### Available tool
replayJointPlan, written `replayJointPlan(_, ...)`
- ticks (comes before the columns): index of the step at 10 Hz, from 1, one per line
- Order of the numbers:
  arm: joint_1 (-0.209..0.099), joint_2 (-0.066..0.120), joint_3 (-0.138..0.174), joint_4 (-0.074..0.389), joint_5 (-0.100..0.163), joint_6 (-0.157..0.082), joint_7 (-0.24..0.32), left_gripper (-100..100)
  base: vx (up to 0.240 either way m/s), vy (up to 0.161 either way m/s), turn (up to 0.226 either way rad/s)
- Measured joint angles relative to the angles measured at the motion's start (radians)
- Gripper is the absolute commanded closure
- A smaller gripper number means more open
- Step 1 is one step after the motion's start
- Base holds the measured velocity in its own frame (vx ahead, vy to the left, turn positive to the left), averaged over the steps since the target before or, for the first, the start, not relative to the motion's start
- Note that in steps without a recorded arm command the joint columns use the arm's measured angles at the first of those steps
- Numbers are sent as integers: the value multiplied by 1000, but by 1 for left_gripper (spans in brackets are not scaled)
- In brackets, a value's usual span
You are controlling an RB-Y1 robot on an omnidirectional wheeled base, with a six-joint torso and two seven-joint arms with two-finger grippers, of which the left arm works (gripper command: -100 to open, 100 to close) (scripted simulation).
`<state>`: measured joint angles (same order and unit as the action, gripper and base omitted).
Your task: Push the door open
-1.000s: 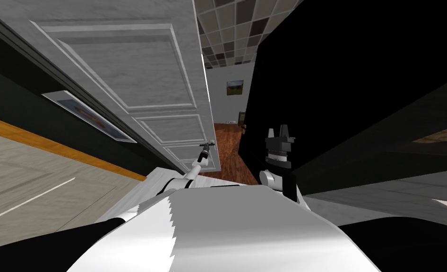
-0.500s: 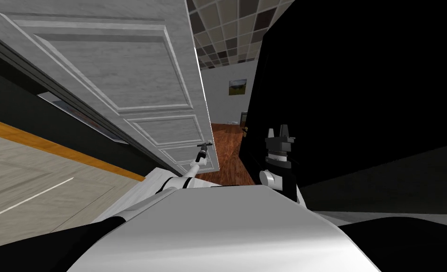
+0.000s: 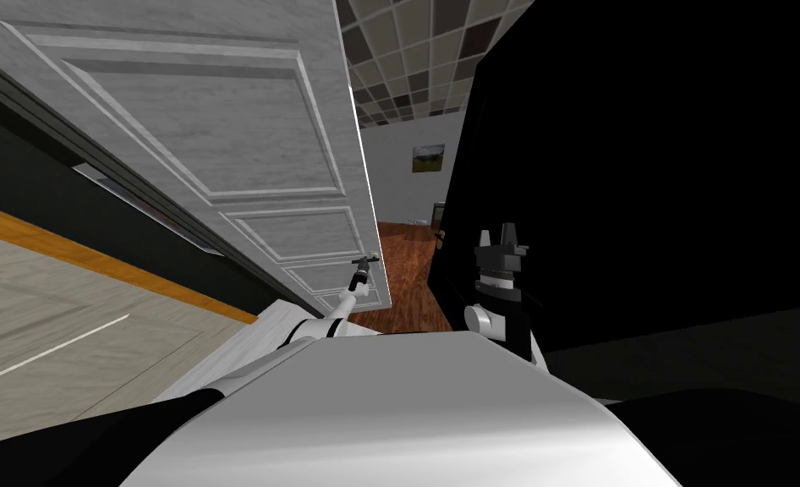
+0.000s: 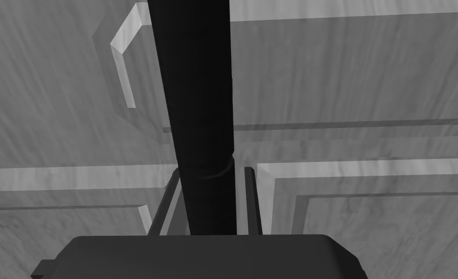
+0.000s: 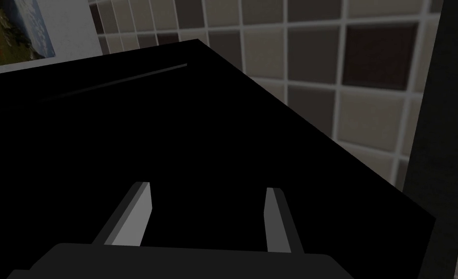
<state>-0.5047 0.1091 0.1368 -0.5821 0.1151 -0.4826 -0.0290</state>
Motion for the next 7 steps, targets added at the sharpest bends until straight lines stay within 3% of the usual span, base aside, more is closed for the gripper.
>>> replayJointPlan(1, 19, 3, 6, -35, 1, 11, -1, 100, 131, -108, 98)
replayJointPlan(3, 26, 4, 31, -50, 7, 23, -17, 100, 160, -128, 86)
replayJointPlan(7, 15, 18, 70, -28, 18, 11, -32, 100, 161, -110, 69)
